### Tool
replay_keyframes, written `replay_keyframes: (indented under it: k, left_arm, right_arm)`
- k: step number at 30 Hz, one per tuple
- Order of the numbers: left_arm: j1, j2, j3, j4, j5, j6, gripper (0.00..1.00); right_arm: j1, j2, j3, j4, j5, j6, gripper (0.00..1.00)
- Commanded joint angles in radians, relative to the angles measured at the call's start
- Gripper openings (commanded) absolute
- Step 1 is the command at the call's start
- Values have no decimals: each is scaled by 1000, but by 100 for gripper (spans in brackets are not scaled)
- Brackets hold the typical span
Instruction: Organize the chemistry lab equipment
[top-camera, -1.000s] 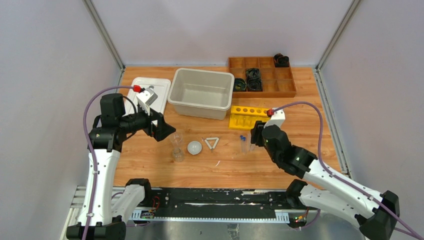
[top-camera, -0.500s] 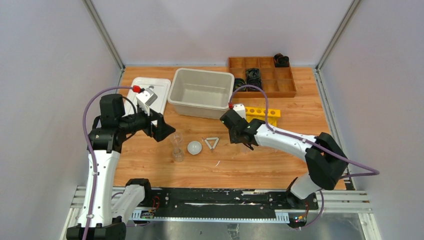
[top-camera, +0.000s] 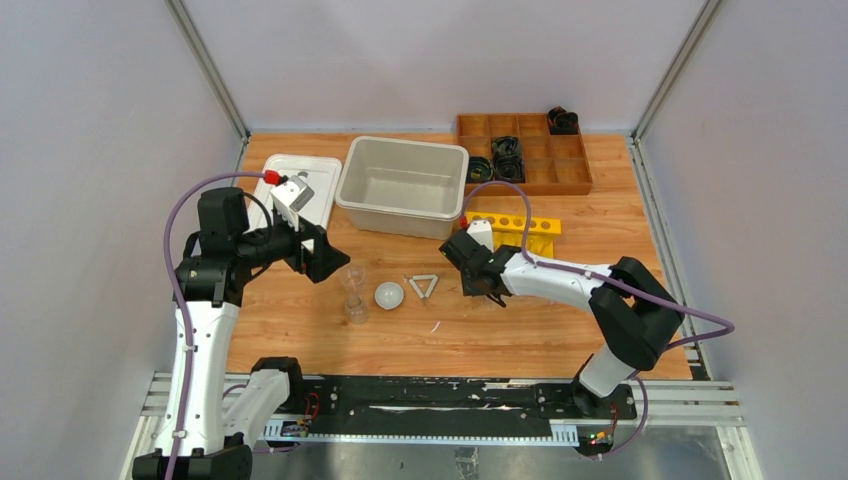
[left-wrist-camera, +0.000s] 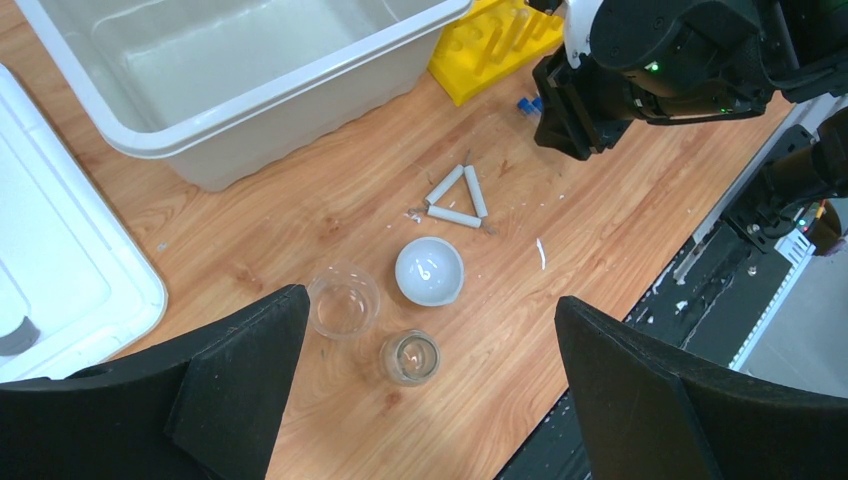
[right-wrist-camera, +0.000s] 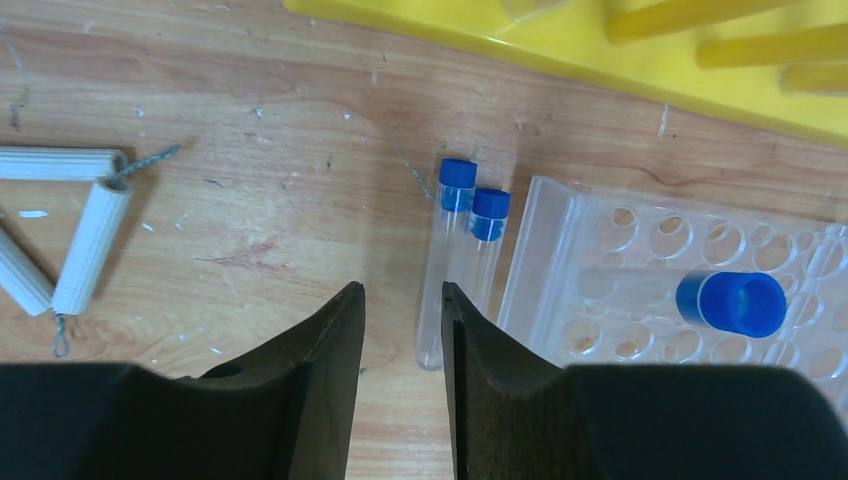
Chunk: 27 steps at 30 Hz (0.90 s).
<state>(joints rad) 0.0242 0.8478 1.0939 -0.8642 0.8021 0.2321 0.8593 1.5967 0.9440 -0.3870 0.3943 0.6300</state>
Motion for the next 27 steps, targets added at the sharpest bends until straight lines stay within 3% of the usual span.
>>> replay_keyframes:
  k: [1, 17, 27]
  left_arm:
    - [2, -8, 29, -1, 1, 10, 100]
    - [2, -3, 28, -1, 6, 9, 100]
    - [2, -17, 30, -1, 4, 7, 100]
  right_arm:
    - [-12, 5, -35, 33, 53, 23, 39]
    - [-40, 41, -79, 137, -5, 16, 39]
    - [-70, 112, -16, 159, -39, 2, 36]
